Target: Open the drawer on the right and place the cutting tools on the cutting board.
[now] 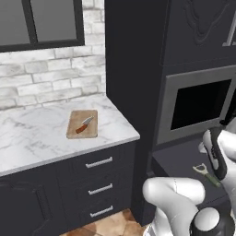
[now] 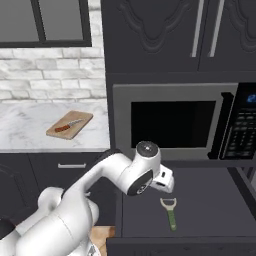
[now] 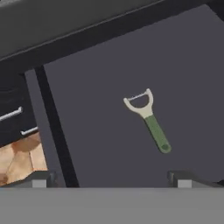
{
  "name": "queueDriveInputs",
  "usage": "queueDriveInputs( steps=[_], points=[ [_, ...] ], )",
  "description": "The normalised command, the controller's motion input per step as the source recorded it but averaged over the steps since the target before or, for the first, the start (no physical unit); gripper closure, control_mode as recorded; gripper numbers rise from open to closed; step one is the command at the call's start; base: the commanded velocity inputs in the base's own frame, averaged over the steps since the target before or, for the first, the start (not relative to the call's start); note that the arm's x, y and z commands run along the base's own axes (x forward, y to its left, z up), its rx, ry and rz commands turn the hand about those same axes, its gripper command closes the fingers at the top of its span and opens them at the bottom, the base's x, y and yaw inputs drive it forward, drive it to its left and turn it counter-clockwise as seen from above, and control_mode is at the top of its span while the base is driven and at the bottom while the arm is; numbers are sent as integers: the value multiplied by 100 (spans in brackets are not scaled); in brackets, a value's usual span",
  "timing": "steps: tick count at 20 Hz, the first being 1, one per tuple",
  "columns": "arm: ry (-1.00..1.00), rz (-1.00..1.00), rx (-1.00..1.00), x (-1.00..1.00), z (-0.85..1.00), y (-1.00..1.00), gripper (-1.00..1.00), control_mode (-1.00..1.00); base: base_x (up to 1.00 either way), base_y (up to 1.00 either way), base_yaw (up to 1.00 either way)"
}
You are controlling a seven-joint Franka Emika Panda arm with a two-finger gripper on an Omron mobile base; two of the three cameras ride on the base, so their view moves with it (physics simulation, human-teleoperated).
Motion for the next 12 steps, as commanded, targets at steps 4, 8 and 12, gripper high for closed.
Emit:
queueDriveInputs(
  steps=[4, 8, 12],
  points=[
    [36, 21, -25, 5, -71, -9, -100, -100, 0, 0, 0],
    [21, 13, -12, 0, -47, -14, -100, -100, 0, 0, 0],
    [3, 1, 0, 0, -17, -3, -100, -100, 0, 0, 0]
  ],
)
